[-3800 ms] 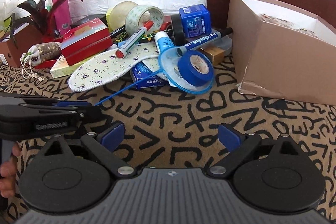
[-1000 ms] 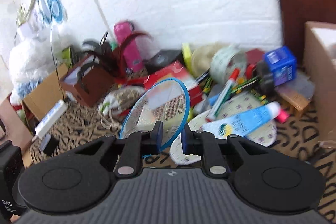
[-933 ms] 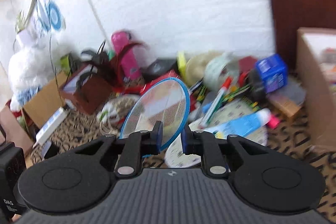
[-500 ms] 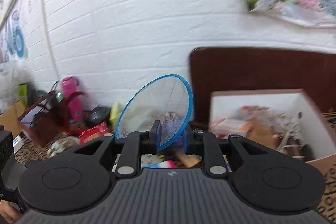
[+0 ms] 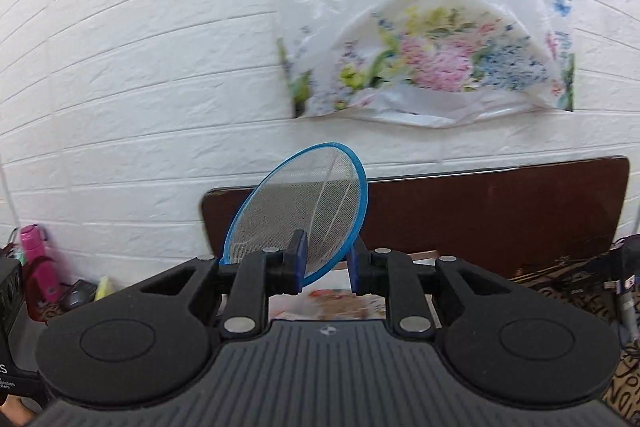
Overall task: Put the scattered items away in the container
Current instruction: 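Lift the fly swatter and lower it into the brown box, then open the left gripper to release the fly swatter in the box, then grasp the blue tape roll with the left gripper while the right gripper grasps the blue marker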
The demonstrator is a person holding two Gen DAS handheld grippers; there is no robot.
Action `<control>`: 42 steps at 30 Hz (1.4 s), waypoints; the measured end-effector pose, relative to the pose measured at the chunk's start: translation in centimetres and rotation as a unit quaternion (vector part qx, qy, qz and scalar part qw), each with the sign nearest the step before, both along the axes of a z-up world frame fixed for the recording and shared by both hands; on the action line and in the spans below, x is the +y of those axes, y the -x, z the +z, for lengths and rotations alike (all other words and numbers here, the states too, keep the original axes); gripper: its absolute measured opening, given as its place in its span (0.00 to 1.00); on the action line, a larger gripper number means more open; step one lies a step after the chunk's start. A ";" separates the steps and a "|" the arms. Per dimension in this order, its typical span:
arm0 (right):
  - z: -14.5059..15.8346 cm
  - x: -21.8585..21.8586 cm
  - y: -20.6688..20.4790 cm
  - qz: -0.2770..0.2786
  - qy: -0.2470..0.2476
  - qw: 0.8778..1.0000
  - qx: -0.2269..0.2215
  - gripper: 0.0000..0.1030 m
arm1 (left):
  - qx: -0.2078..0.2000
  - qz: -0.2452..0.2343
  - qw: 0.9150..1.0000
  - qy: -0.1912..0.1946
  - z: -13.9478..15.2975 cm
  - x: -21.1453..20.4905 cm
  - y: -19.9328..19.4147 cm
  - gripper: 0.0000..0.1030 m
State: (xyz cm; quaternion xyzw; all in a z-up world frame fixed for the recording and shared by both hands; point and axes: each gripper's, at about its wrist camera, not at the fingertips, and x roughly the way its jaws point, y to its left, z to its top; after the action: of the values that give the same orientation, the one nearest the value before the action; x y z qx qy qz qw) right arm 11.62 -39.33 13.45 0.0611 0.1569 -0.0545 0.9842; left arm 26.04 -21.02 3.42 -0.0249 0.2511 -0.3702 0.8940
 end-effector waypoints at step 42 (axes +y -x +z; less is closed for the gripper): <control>-7.4 6.9 4.7 0.024 0.088 0.993 0.075 0.99 | 0.059 0.098 0.993 0.004 -5.1 11.3 8.6 1.00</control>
State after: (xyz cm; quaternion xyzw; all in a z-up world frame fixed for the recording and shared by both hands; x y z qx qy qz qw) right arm 6.90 -32.47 6.05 -0.0334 0.2259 -0.0485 0.9724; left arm 17.42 -9.76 -1.66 -0.0748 0.2986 -0.2801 0.9093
